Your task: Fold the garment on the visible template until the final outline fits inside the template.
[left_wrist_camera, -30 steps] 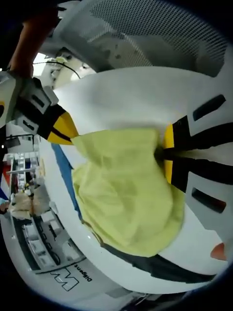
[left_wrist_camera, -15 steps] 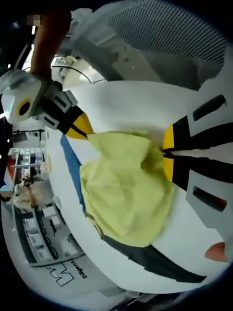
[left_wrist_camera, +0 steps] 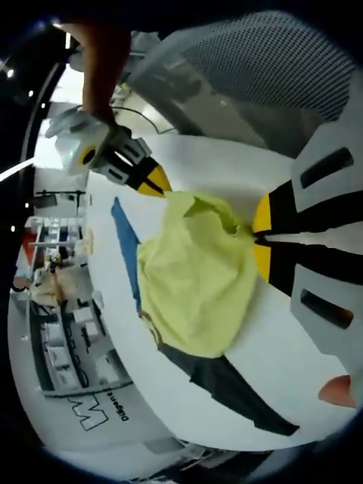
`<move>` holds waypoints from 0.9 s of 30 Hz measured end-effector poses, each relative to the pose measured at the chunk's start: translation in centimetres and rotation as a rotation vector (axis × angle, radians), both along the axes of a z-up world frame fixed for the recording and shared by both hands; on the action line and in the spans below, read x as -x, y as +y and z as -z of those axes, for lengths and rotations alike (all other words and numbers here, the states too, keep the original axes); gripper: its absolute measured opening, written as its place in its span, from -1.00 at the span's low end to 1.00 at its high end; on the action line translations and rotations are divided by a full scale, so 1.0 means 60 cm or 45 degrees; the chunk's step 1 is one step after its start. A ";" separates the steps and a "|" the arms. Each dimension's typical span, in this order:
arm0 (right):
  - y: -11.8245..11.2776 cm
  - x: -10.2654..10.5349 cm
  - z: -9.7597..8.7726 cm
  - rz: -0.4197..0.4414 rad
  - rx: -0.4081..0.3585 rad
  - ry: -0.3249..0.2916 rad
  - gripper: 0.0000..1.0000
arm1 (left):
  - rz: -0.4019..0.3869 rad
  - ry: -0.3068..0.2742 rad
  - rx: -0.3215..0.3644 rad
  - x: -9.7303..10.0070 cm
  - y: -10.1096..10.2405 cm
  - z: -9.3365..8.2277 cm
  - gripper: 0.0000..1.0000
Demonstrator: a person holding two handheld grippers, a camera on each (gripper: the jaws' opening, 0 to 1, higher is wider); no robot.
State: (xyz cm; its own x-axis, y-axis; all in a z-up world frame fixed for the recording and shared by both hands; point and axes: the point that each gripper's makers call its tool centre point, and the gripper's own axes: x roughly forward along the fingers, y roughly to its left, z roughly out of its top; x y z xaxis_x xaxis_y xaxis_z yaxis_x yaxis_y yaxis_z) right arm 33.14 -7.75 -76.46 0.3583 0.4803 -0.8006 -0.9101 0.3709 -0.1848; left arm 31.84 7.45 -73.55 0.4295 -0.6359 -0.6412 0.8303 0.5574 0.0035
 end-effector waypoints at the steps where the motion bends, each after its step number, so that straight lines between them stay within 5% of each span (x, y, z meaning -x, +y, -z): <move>1: 0.001 0.004 0.004 -0.010 0.007 0.011 -1.00 | -0.002 0.006 -0.006 0.001 0.003 0.003 -1.00; 13: -0.002 0.037 0.033 -0.030 0.027 0.124 -1.00 | -0.042 0.045 -0.082 0.000 0.034 0.034 -1.00; 18: -0.028 -0.003 0.025 0.151 -0.048 0.083 -0.95 | -0.051 0.053 -0.104 0.003 0.045 0.044 -1.00; 24: -0.022 -0.038 0.022 0.480 -0.286 0.241 -0.84 | -0.058 0.060 -0.118 0.005 0.047 0.048 -1.00; 27: -0.019 -0.039 0.035 0.514 -0.265 0.283 -0.73 | -0.055 0.053 -0.131 0.005 0.049 0.049 -1.00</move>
